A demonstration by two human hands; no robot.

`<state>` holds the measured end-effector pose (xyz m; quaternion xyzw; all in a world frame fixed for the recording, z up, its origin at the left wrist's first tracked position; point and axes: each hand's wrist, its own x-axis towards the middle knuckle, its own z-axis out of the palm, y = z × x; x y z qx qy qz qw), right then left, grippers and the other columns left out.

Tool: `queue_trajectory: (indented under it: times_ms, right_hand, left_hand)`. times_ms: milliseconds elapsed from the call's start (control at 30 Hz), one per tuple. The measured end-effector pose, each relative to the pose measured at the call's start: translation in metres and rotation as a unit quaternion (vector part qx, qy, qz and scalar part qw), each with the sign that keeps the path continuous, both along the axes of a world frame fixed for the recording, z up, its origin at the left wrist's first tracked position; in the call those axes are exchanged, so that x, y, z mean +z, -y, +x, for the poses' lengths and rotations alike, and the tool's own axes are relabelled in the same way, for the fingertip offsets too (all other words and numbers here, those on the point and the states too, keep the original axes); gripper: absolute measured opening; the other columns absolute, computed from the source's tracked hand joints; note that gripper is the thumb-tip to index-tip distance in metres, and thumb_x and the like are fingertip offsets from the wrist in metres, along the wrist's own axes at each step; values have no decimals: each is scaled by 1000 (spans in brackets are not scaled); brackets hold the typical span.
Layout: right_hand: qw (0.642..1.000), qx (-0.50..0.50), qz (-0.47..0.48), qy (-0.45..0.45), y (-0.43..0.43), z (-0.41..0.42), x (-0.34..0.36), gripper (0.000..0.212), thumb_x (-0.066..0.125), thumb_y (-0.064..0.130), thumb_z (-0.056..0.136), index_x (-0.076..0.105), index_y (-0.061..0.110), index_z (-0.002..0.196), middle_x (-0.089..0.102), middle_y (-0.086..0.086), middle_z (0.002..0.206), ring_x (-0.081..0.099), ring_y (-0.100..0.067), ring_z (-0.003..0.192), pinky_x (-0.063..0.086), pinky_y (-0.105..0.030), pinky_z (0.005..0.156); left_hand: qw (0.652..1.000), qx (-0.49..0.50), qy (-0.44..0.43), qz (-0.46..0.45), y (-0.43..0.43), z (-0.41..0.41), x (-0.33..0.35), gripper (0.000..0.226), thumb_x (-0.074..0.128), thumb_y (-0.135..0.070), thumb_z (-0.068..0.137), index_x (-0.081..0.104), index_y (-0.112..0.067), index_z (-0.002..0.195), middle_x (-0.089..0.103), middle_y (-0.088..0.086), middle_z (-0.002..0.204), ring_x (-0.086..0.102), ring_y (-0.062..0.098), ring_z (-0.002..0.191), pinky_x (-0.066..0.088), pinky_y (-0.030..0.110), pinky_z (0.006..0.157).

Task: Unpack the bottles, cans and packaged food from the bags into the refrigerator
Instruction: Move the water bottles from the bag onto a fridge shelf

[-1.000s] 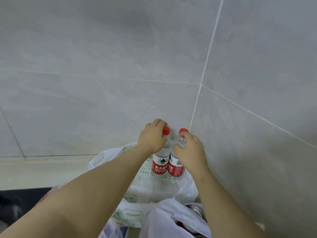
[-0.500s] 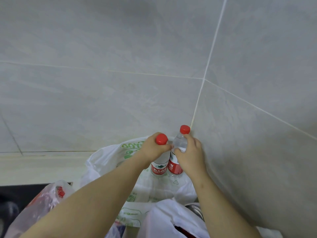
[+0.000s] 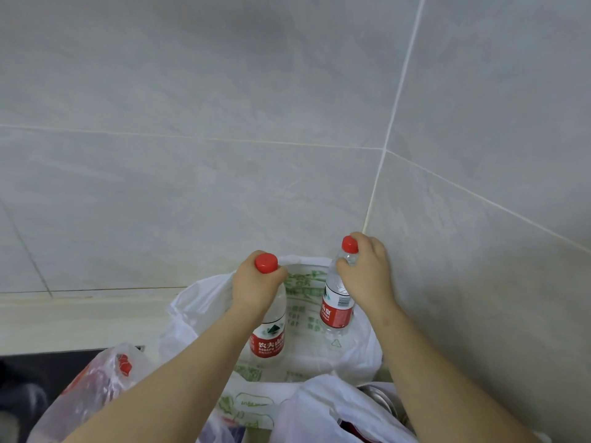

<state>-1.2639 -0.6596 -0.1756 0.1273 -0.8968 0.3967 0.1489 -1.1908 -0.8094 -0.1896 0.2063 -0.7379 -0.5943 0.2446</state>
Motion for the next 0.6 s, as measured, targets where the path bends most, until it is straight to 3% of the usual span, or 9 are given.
queue_trajectory:
  times_ms: [167,233,333,467,533,600]
  right_hand:
    - [992,-2,115,48,3,-23,1,61,49,21,88,26,22,145,23,-6,152,29,-34,134,28,-41,110]
    - [991,25,115,59,4,-28,0,56,48,19,88,32,22,142,31,-3,149,36,-31,130,32,-42,108]
    - [996,29,70,54,3,-27,-1,34,50,16,86,48,20,120,53,-6,123,51,-30,108,43,-36,90]
    - [991,66,-51,106,3,-15,-4,17,59,13,85,47,19,96,55,-1,86,52,-21,80,41,-24,62]
    - [979,84,-122,143,2,-9,-4,17,65,11,82,50,17,87,52,3,76,50,-17,73,40,-20,60]
    - [964,101,-147,195,2,-4,-7,18,70,14,78,54,21,79,56,4,75,53,-16,73,43,-25,65]
  left_hand:
    - [998,-50,28,-25,4,6,-3,12,65,-15,78,54,-16,73,54,-1,67,49,16,65,42,29,63]
    - [997,-61,47,-13,3,6,-4,10,65,-16,78,56,-13,76,55,3,70,49,17,66,42,29,63]
    - [995,-70,68,21,3,6,-2,9,65,-17,78,57,-14,77,53,4,71,49,19,67,42,28,62]
    - [992,-72,94,43,3,6,0,10,67,-19,78,58,-16,78,56,1,74,51,18,71,42,26,63]
    - [990,-74,105,54,3,7,3,10,68,-19,78,58,-16,79,58,2,77,53,19,73,43,27,65]
    - [986,-86,121,71,2,11,7,12,68,-18,78,58,-16,81,59,2,79,54,19,75,44,29,66]
